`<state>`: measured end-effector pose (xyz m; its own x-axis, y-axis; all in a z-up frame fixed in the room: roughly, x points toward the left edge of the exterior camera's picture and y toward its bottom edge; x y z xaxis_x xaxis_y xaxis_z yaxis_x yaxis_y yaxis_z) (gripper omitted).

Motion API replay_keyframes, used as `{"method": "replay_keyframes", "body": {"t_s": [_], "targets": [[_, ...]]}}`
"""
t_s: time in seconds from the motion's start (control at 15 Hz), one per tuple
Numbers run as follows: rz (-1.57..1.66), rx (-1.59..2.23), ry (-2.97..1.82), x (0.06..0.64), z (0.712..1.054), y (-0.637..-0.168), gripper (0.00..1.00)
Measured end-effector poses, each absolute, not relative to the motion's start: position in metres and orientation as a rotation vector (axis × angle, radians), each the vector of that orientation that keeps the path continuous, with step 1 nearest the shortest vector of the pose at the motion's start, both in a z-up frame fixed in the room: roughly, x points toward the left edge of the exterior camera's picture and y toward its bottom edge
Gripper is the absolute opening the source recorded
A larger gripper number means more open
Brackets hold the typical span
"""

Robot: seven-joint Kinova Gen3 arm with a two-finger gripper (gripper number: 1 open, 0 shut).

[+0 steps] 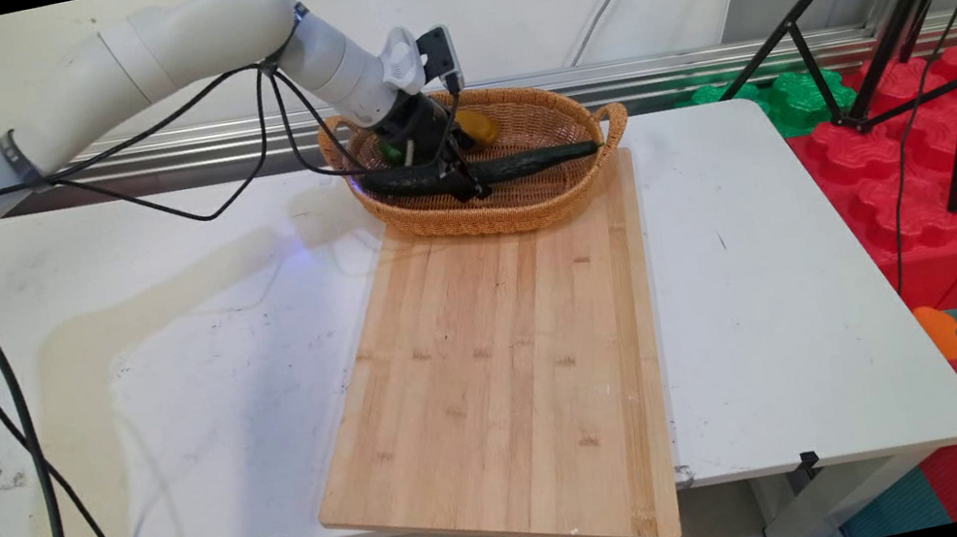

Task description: Pick up the cucumber from the vegetable basket, then place the picked object on the cutting board

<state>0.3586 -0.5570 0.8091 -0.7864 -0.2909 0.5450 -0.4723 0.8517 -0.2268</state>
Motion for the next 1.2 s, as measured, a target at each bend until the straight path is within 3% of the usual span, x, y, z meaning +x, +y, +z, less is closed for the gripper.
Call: {"method": "replay_keyframes", "body": {"t_s": [0.33,0.4,1.2], "targets": [[0.485,0.558,-2.525,0.3555,0.8049,-0.5621,1.00],[0.485,0.558,-2.525,0.3550,0.8044,-0.5627,0.00],[0.483,0.546,-2.516,0.3545,0.8065,-0.5659,0.00]]}}
